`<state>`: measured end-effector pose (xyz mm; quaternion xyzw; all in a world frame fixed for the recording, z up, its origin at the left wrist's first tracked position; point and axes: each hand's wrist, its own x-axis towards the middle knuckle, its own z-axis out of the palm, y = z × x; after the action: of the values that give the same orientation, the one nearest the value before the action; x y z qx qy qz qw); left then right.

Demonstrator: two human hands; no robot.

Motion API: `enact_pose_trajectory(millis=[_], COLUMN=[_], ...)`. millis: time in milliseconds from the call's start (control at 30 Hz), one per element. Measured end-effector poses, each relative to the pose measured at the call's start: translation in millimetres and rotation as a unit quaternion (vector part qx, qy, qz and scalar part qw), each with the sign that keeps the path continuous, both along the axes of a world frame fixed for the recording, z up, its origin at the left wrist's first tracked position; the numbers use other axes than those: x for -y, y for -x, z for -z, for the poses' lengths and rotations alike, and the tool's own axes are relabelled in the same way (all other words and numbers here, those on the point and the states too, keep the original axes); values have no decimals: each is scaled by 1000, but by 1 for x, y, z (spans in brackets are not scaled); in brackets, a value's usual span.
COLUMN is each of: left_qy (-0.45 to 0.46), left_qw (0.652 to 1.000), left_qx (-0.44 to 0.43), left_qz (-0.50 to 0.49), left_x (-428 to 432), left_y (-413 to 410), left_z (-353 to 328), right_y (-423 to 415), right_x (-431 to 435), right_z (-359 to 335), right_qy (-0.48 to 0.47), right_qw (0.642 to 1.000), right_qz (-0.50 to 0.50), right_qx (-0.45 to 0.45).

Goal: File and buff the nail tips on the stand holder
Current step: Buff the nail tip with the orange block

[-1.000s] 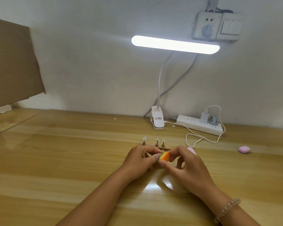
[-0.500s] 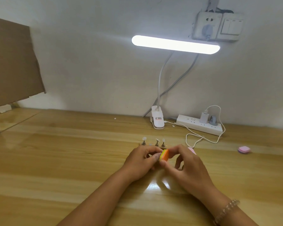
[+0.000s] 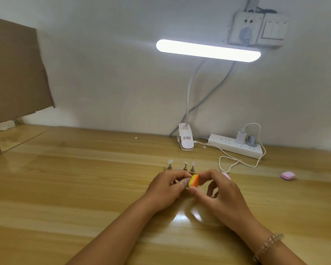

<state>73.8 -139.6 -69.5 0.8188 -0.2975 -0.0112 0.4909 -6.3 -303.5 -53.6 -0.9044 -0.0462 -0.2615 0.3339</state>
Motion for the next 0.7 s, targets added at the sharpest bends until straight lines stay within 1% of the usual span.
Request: enact_pose_trajectory(millis=[67, 100, 167, 200, 233, 300, 333, 433, 467, 533, 567, 633, 700], left_qy=[-2, -4, -7, -7, -8, -17, -21, -18, -20, -36, -42, -39, -35], left_qw=[1000, 1000, 1000, 1000, 1000, 1000, 1000, 1000, 1000, 999, 999, 999, 999], left_qx=[-1, -1, 3, 4, 5, 10, 12, 10, 10, 13, 14, 9, 9], left_qz=[1, 2, 3, 2, 1, 2, 2, 5, 5, 3, 2, 5, 8], left_x=[0, 0, 0, -1, -1, 0, 0, -1, -2, -1, -1, -1, -1], left_y=[1, 1, 0, 0, 0, 1, 2, 2, 2, 1, 1, 2, 2], left_z=[0, 0, 0, -1, -1, -2, -2, -3, -3, -3, -3, -2, -4], right_y=[-3, -3, 1, 2, 1, -3, -3, 1, 1, -1, -2, 1, 1], right_x=[3, 3, -1, -2, -1, 3, 5, 0, 0, 3, 3, 0, -1], right_z=[0, 0, 1, 1, 0, -1, -1, 0, -1, -1, -1, 0, 0], right_qy=[-12, -2, 28, 28, 15, -16, -13, 15, 8, -7, 4, 47, 39], right_qw=[999, 999, 999, 1000, 1000, 999, 999, 1000, 1000, 1000, 999, 999, 999], right_qz=[34, 37, 8, -5, -3, 30, 37, -7, -10, 19, 27, 4, -11], right_qx=[10, 15, 16, 11, 8, 13, 15, 5, 4, 14, 21, 23, 14])
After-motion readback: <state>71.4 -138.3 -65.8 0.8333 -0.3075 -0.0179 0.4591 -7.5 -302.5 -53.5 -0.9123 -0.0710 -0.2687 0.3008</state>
